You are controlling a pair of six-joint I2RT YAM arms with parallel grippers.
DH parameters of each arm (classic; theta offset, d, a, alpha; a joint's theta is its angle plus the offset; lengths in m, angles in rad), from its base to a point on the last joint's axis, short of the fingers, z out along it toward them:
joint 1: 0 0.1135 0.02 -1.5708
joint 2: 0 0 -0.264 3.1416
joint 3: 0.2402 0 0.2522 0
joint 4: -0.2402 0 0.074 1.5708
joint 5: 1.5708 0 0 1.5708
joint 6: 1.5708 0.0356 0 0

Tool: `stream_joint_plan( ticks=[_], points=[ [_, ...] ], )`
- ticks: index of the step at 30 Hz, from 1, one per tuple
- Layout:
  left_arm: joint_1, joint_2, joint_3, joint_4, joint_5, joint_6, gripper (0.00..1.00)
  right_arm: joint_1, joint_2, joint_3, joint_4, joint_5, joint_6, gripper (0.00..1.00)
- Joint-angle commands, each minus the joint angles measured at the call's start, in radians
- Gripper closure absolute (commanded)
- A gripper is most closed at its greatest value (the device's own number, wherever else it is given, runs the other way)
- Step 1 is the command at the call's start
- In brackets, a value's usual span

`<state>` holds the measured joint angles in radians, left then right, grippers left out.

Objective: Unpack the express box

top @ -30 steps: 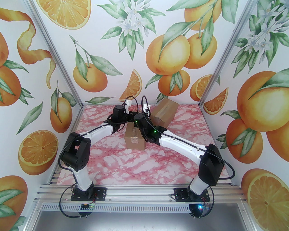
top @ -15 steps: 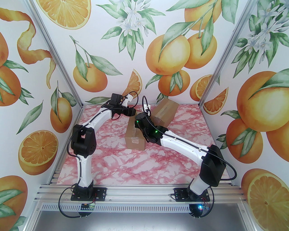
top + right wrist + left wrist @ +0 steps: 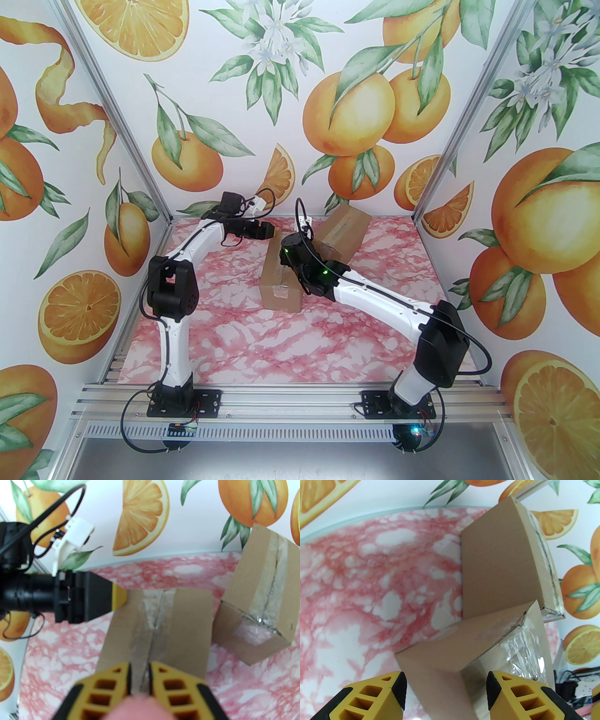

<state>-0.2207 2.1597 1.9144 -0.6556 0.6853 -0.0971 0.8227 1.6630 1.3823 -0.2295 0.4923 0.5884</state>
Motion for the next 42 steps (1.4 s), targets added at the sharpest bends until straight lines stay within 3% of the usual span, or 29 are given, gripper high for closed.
stream_joint_plan(
  ticks=[1, 8, 14, 22, 31, 36, 42],
  points=[
    [0.001, -0.002, -0.013, -0.035, 0.057, 0.000, 0.39, -0.008, 0.023, 0.032, -0.010, -0.012, -0.018, 1.00],
    [-0.001, 0.017, -0.024, -0.017, 0.146, -0.027, 0.43, -0.008, 0.030, 0.035, -0.009, -0.014, -0.019, 1.00],
    [-0.005, 0.035, -0.053, -0.024, 0.147, -0.038, 0.53, -0.008, 0.034, 0.038, -0.008, -0.009, -0.017, 1.00],
    [-0.009, 0.042, -0.066, -0.021, 0.125, -0.046, 0.74, -0.008, 0.033, 0.037, -0.006, -0.006, -0.012, 1.00],
    [-0.028, 0.046, -0.078, -0.030, 0.111, -0.040, 0.82, -0.008, 0.035, 0.034, -0.002, -0.006, -0.008, 1.00],
    [-0.031, -0.014, -0.072, 0.013, 0.051, -0.009, 0.51, -0.011, 0.025, 0.035, 0.007, -0.009, -0.014, 1.00],
    [-0.049, -0.061, -0.008, 0.092, -0.065, 0.096, 0.33, -0.019, 0.021, 0.037, -0.011, -0.014, -0.022, 1.00]
  ],
)
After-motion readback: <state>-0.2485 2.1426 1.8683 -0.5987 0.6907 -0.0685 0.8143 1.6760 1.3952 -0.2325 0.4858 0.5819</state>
